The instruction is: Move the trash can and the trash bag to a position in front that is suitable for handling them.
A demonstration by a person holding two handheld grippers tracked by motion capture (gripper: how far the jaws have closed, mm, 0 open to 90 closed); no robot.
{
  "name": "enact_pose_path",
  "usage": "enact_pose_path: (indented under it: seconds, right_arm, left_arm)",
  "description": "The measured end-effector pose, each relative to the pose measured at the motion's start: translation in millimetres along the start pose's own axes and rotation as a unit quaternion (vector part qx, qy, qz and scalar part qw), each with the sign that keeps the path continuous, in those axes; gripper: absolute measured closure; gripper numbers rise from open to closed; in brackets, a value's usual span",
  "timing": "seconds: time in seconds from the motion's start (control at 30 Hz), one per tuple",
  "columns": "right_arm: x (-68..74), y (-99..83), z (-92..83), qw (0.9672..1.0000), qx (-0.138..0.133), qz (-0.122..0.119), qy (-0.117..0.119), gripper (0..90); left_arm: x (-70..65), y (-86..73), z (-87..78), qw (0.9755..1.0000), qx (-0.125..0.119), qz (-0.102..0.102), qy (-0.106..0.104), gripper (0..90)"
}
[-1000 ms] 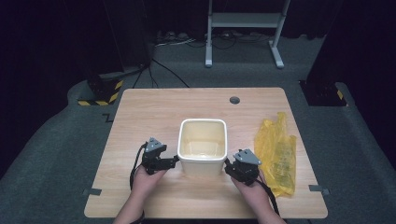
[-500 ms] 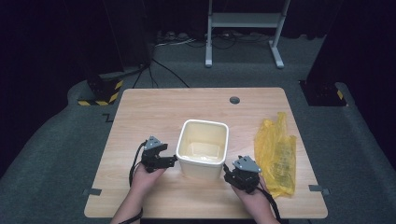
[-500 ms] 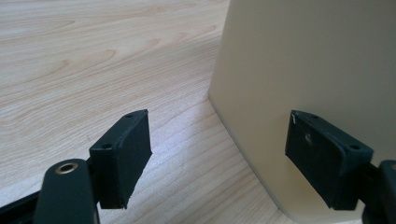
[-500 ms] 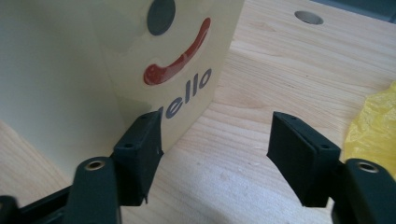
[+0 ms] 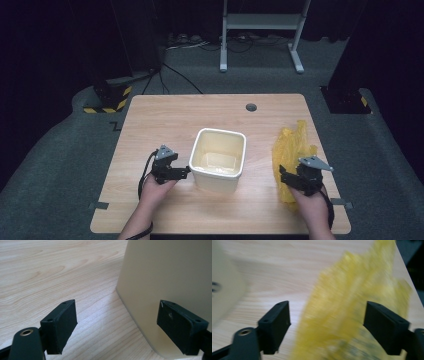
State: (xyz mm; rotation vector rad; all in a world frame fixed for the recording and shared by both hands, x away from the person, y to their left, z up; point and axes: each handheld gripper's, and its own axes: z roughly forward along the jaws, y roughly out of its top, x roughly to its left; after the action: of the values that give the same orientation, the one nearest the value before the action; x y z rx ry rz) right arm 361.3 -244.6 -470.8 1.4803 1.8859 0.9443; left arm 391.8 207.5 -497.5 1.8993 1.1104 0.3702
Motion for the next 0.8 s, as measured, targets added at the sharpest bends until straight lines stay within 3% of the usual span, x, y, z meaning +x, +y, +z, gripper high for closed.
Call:
enact_pose_path:
  seconds: [0.13, 0.3, 0.63, 0.7, 0.8]
  right_arm:
    - [-27.3, -8.4, 16.4, 0.9985, 0.046, 0.030, -0.008, 32.7]
    - [-24.9, -19.6, 40.3, 0.9946, 0.102, 0.019, -0.006, 31.6]
    - [6.7, -10.1, 53.1, 0.9963, 0.084, -0.011, -0.014, 29.6]
    - [17.9, -3.6, 43.9, 0.9982, 0.056, -0.023, -0.006, 29.8]
    - [44.3, 1.0, 28.9, 0.9983, 0.020, -0.043, 0.036, 30.8]
  left_arm:
    - [1.7, -1.5, -1.2, 0.9999, 0.006, 0.005, 0.008, 16.2]
    - [2.8, -3.7, -0.6, 0.9999, 0.013, 0.008, 0.009, 16.1]
    - [1.9, -5.3, -3.5, 0.9998, 0.011, 0.014, 0.006, 15.6]
    - [2.5, -5.0, -5.2, 0.9998, 0.006, 0.015, 0.009, 15.5]
    - [3.6, -4.4, -5.2, 0.9999, 0.001, 0.009, 0.013, 15.5]
